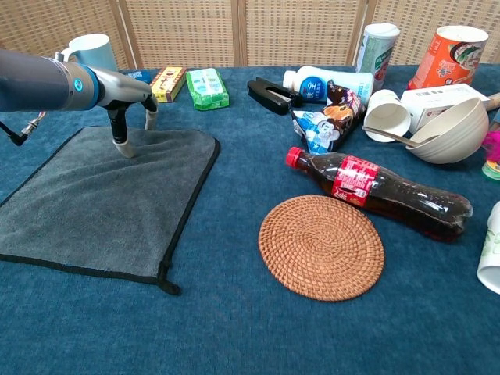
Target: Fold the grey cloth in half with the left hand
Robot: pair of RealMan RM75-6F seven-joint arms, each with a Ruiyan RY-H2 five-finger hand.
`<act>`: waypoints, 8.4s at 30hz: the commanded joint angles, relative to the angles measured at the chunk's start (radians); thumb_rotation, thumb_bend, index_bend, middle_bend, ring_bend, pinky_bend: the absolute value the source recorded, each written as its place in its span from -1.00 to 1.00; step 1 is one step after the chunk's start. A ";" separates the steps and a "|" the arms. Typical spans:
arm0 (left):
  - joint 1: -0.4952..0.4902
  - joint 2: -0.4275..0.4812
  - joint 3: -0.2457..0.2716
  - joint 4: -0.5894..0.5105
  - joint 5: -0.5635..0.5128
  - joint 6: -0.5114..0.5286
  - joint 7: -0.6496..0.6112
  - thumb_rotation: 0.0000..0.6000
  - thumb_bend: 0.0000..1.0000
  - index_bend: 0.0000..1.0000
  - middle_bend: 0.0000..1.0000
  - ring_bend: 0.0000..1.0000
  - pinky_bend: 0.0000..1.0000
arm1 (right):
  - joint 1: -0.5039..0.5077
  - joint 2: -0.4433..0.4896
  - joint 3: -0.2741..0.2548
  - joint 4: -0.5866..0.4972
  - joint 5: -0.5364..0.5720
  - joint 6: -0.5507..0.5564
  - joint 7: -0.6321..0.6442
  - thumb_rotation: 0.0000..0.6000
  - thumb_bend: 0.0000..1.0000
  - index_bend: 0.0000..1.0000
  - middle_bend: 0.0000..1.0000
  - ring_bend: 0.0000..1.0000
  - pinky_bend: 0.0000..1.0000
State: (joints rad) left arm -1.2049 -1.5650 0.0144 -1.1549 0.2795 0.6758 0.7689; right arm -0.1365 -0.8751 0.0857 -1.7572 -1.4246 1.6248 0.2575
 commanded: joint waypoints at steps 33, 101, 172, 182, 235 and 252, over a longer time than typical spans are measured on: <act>0.012 -0.099 -0.043 0.111 0.045 0.063 0.041 1.00 0.03 0.15 -1.00 -1.00 -0.82 | 0.006 -0.001 -0.002 0.002 -0.001 -0.013 0.001 1.00 -1.00 -1.00 -1.00 -1.00 -1.00; 0.325 0.300 0.165 -0.681 0.589 0.325 -0.023 1.00 0.05 0.17 -1.00 -1.00 -0.81 | -0.003 0.014 -0.025 -0.013 -0.052 0.012 0.028 1.00 -1.00 -1.00 -1.00 -1.00 -1.00; 0.403 0.536 0.206 -0.826 0.854 0.081 -0.279 1.00 0.01 -0.33 -1.00 -1.00 -0.94 | -0.004 0.016 -0.032 -0.017 -0.067 0.024 0.025 1.00 -1.00 -1.00 -1.00 -1.00 -1.00; 0.438 0.534 0.182 -0.803 0.936 0.102 -0.357 1.00 0.01 -0.32 -1.00 -1.00 -0.93 | -0.002 0.014 -0.033 -0.018 -0.067 0.020 0.017 1.00 -1.00 -1.00 -1.00 -1.00 -1.00; 0.393 0.243 0.003 -0.350 0.722 0.102 -0.260 1.00 0.01 0.00 -1.00 -1.00 -0.86 | 0.007 0.010 -0.037 -0.024 -0.068 0.005 0.005 1.00 -1.00 -1.00 -1.00 -1.00 -1.00; 0.409 0.280 0.022 -0.395 0.760 0.098 -0.304 1.00 0.01 0.17 -1.00 -1.00 -0.84 | 0.006 0.013 -0.040 -0.023 -0.072 0.006 0.015 1.00 -1.00 -1.00 -1.00 -1.00 -1.00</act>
State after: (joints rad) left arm -0.7999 -1.2929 0.0318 -1.5429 1.0340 0.7762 0.4710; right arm -0.1304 -0.8616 0.0456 -1.7803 -1.4968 1.6309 0.2727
